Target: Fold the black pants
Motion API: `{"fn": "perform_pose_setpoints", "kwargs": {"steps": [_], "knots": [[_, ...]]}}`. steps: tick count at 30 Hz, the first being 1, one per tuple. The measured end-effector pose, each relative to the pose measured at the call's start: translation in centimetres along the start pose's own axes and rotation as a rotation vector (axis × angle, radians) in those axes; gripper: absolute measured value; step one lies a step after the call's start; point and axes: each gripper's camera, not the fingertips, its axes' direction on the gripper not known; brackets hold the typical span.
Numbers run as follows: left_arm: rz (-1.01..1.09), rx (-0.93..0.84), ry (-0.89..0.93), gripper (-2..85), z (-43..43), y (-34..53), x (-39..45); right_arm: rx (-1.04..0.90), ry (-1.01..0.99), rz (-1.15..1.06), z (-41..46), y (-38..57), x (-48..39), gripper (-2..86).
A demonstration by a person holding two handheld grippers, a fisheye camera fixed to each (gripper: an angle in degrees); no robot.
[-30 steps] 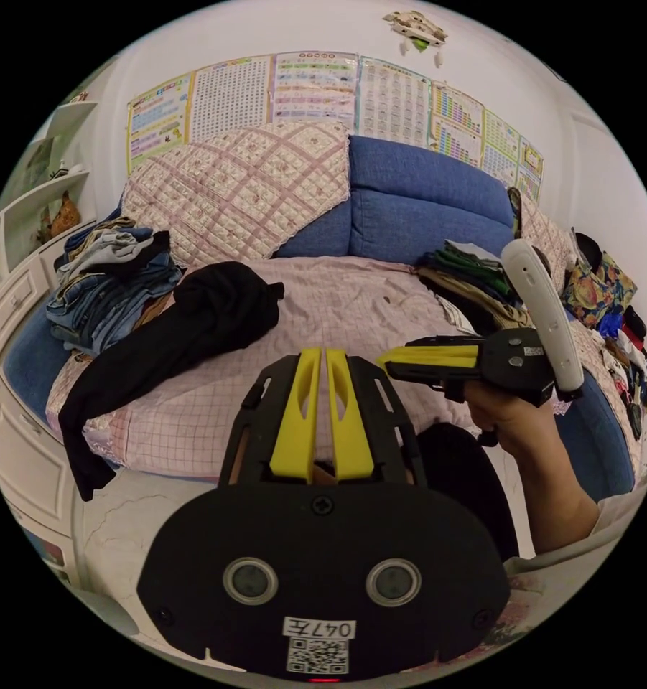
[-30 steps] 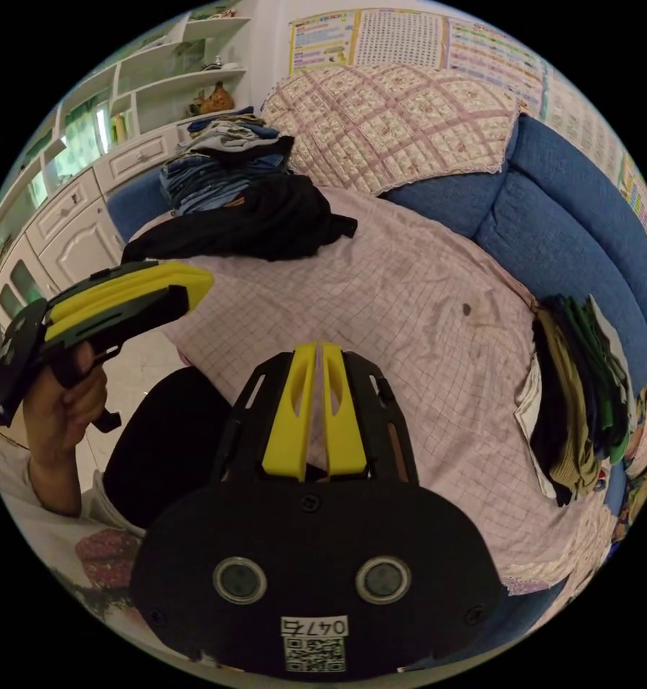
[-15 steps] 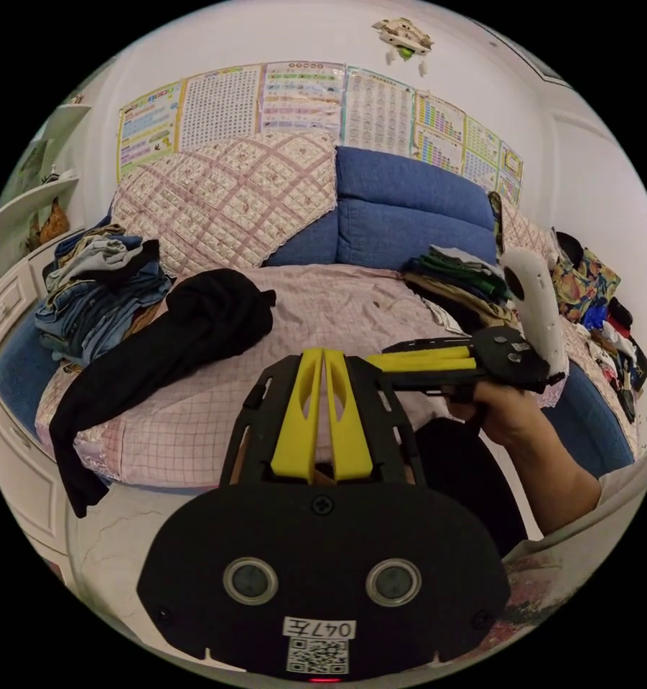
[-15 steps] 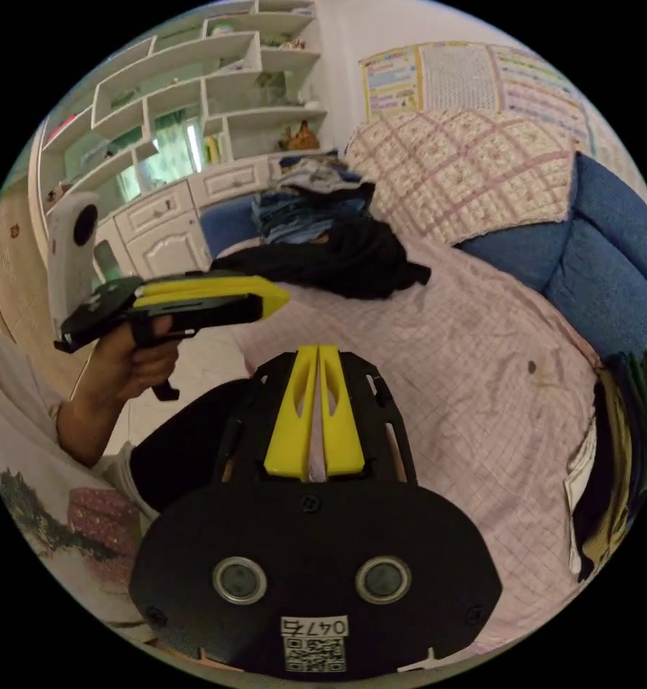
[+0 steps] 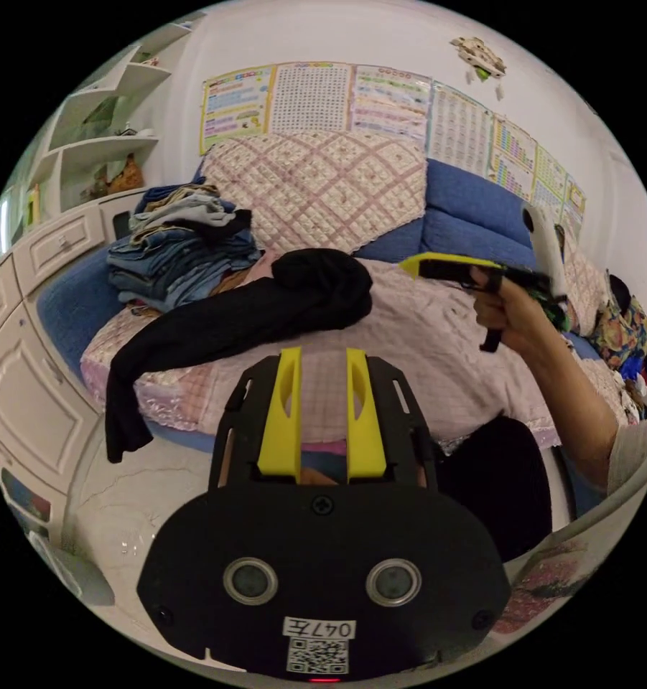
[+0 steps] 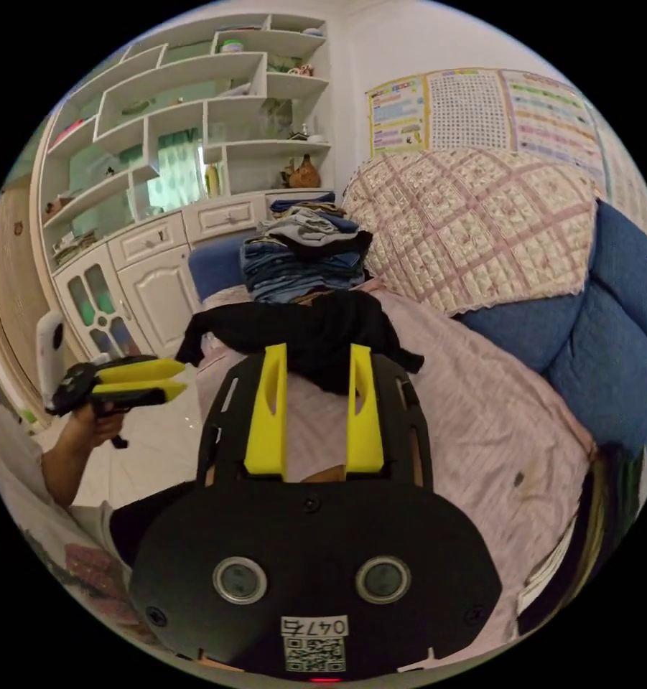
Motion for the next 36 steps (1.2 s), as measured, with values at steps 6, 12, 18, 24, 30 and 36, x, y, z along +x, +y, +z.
{"fn": "perform_pose_setpoints", "kwargs": {"steps": [6,12,18,24,30,36], "knots": [[-0.073,-0.010,-0.018,9.4,-1.3,-2.2,-1.9,-0.328,0.096,0.071,10.0,-6.8,4.9,6.3],[-0.121,0.020,-0.034,9.8,-2.8,-4.5,-2.6,0.075,-0.065,-0.195,-3.5,-5.6,2.5,-1.0],[-0.182,0.025,-0.020,9.8,-3.9,-6.0,-3.2,-0.138,0.111,-0.262,-12.9,7.4,2.9,-1.0],[-0.121,-0.090,0.004,10.6,-3.2,-7.6,0.6,-0.412,0.133,-0.040,-11.2,16.8,5.5,3.9],[-0.080,-0.099,0.016,11.4,-4.4,-8.9,4.0,-0.232,0.008,0.072,-11.8,15.9,6.4,16.0],[-0.080,-0.068,0.038,12.3,-6.3,-10.0,5.8,-0.074,-0.056,0.162,-10.4,15.0,5.7,20.8]]}}
